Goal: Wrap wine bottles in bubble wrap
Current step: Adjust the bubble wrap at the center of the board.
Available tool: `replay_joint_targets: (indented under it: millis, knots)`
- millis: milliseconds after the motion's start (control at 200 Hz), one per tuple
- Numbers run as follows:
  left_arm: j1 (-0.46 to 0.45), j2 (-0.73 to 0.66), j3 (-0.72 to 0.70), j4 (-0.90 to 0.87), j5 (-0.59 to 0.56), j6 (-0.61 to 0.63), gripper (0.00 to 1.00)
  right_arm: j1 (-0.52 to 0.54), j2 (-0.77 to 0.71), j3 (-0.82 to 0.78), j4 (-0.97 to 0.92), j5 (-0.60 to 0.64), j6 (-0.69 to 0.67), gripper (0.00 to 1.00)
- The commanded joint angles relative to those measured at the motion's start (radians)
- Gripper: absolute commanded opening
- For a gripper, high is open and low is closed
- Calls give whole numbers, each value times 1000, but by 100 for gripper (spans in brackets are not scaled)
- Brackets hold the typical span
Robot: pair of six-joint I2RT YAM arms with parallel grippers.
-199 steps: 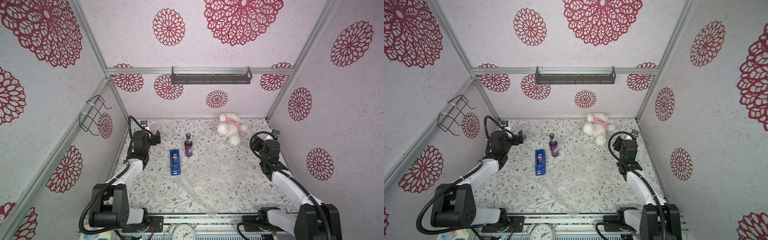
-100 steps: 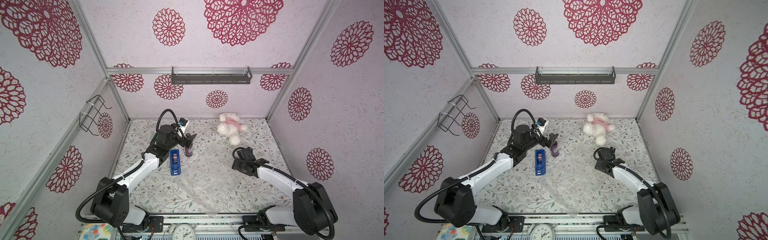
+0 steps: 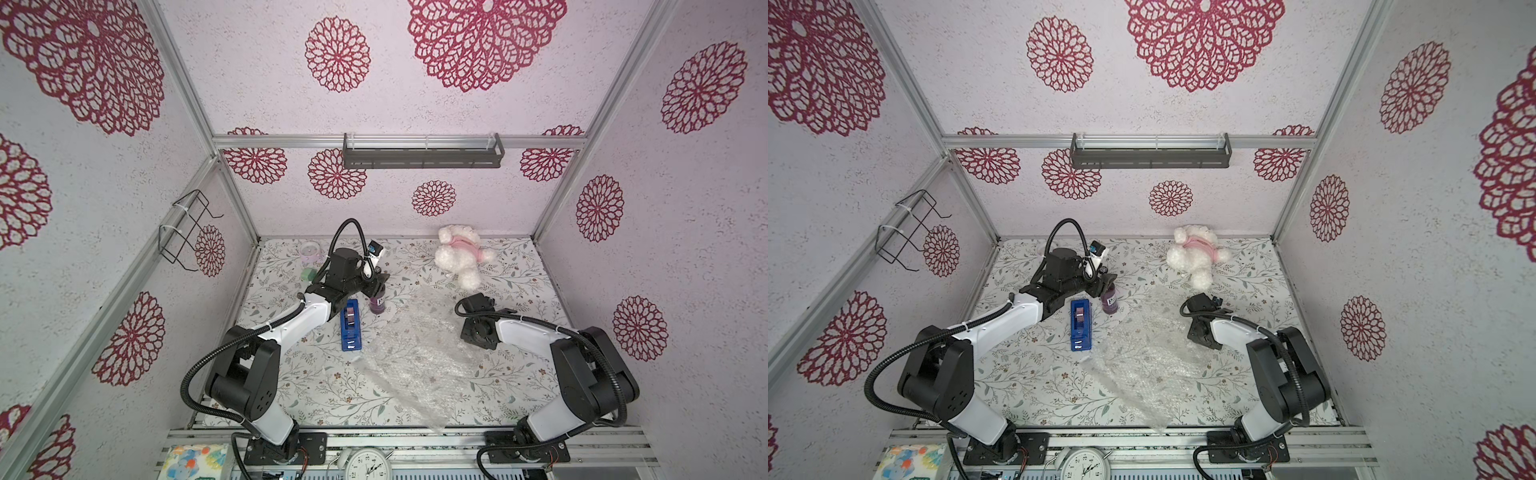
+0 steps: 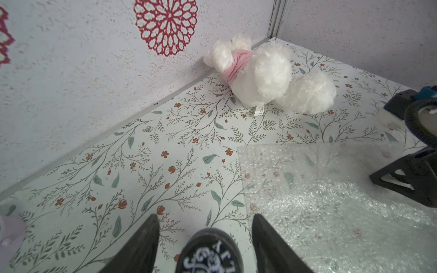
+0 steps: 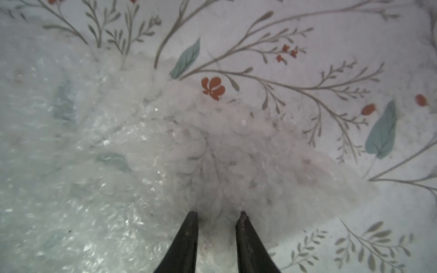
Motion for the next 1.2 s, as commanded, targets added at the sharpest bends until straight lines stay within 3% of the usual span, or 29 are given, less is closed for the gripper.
replay_joint_targets:
  millis: [0,175,495,766,851,1041,1196]
  knots:
    - [0,8,32,-34,23,19,52,5,53,13,-29,28,-114,18]
    - [1,10,28,-50,11,29,40,6,98,79,-34,15,-262,8]
    - [2,8,28,-58,8,24,22,11,170,197,22,-76,-438,8]
    - [3,5,36,-74,-9,31,7,15,316,403,76,-178,-469,9]
    - [7,-4,37,-79,-14,26,0,25,360,466,79,-195,-466,15]
    - [19,-34,58,-112,-31,16,0,38,366,529,26,-112,-420,53]
    - [39,-71,72,-120,-44,7,0,40,269,467,14,-47,-385,60]
